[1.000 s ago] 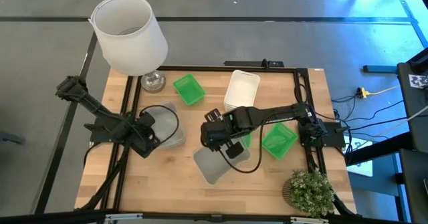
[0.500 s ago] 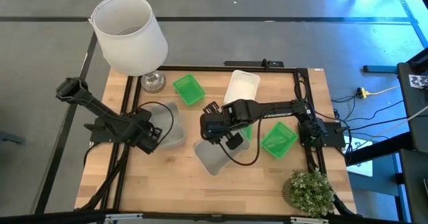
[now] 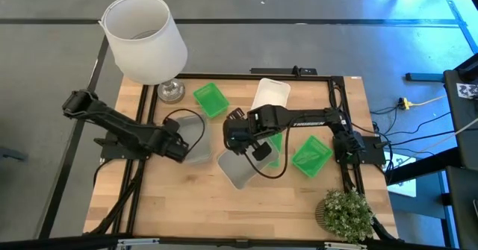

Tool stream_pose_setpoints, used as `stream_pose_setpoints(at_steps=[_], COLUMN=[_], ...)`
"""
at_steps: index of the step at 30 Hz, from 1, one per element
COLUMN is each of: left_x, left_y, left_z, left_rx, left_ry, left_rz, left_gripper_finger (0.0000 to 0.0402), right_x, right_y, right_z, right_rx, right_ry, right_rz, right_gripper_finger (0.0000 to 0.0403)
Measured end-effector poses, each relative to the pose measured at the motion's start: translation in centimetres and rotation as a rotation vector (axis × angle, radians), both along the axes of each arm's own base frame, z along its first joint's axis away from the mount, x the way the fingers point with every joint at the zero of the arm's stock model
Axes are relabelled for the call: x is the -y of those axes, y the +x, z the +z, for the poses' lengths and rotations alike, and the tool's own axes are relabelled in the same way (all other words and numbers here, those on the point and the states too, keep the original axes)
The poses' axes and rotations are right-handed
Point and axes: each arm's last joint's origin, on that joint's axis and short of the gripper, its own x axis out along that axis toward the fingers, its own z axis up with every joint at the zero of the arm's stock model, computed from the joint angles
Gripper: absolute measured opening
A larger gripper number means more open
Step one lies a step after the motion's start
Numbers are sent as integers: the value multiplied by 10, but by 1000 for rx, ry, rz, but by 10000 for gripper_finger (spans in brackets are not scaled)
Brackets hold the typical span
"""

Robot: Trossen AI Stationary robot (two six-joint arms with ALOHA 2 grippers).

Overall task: Stack baskets by color
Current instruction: Stack the bottom gray bin on top of the top gray bin

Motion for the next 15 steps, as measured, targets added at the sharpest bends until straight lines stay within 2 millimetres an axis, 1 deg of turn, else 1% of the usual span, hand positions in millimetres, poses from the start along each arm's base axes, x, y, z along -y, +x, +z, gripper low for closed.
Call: stream_pose_setpoints(at_steps=[7, 12, 15], left_x=[-10, -20, -22], left_y=[29, 48, 55], left_z=[-10, -18, -16], left_rx=[51, 112, 148], left_ry=[24, 23, 22], left_rz=[-102, -107, -129], left_gripper_finger=[43, 43, 43], right_x=[3, 13, 18], right_y=[1, 2, 4], right_z=[0, 0, 1], right_rx=[-12, -16, -20], right_ry=[-30, -48, -72], right_rz=[90, 114, 165], right_gripper_finger=[0, 0, 0])
